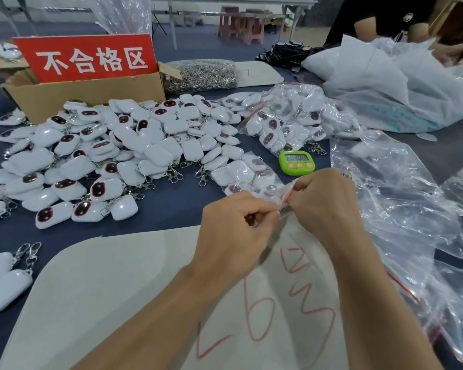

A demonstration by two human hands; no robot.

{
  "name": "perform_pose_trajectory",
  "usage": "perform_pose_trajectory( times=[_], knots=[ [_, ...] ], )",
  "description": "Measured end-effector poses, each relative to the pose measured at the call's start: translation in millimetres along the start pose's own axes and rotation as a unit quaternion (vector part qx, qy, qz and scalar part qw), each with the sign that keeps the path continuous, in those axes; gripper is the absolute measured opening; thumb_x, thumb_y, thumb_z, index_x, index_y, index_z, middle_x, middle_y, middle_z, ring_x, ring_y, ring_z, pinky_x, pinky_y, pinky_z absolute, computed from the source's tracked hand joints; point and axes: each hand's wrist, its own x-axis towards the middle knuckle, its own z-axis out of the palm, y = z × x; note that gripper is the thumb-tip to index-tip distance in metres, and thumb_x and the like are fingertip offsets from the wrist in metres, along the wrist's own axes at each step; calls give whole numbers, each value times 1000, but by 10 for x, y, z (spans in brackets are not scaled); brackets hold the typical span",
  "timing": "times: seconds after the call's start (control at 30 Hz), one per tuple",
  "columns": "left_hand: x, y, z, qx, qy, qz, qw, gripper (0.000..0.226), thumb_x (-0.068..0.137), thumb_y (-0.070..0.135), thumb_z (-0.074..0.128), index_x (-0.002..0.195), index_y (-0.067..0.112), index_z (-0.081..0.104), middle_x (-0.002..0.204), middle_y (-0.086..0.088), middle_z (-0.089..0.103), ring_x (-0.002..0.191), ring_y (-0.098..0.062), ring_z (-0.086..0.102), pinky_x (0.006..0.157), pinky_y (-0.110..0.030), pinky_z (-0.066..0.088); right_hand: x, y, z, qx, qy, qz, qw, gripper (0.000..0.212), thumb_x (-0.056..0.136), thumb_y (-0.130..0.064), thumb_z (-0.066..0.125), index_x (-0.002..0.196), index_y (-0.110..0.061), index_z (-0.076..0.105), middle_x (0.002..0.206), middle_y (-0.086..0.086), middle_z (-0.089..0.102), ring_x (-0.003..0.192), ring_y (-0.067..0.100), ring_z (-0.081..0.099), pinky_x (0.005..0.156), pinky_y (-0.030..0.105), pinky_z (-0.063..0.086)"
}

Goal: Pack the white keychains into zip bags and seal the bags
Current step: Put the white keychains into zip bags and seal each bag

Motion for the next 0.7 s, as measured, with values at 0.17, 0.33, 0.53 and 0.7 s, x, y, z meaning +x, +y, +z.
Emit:
perform_pose_trajectory(
  times=[0.17, 0.33, 0.53, 0.7],
  knots=[
    [25, -30, -11, 13, -31, -60, 998, 12, 87, 33, 73, 77, 26, 75, 74, 14, 68, 73, -6, 61, 64, -13, 41, 0, -21, 32, -79, 10, 84, 993, 15, 79, -20, 62, 84, -18, 75, 82, 8, 67, 78, 35, 53, 70, 32, 43],
    [155, -198, -109, 157, 25, -70, 985, 17, 96, 21, 64, 104, 26, 78, 107, 14, 69, 104, -10, 57, 88, -20, 39, 2, -35, -52, 3, 185, 28, 982, 20, 81, -11, 61, 74, -25, 73, 71, -3, 62, 74, 27, 53, 71, 29, 36],
    [149, -254, -69, 248, -45, 34, 967, 21, 93, 16, 66, 106, 26, 79, 116, 9, 68, 115, -19, 53, 97, -35, 42, -74, -110, 142, 73, 34, -133, 988, 11, 84, -24, 78, 95, -24, 81, 83, -16, 67, 93, 21, 66, 83, 29, 47],
    [157, -287, -98, 217, -48, -13, 975, 41, 86, 3, 61, 117, 27, 75, 121, 14, 67, 116, -12, 49, 95, -22, 34, -19, 9, 206, 29, -61, -89, 994, 38, 79, -39, 85, 105, -30, 59, 79, -26, 50, 73, -3, 48, 61, 12, 30]
  ],
)
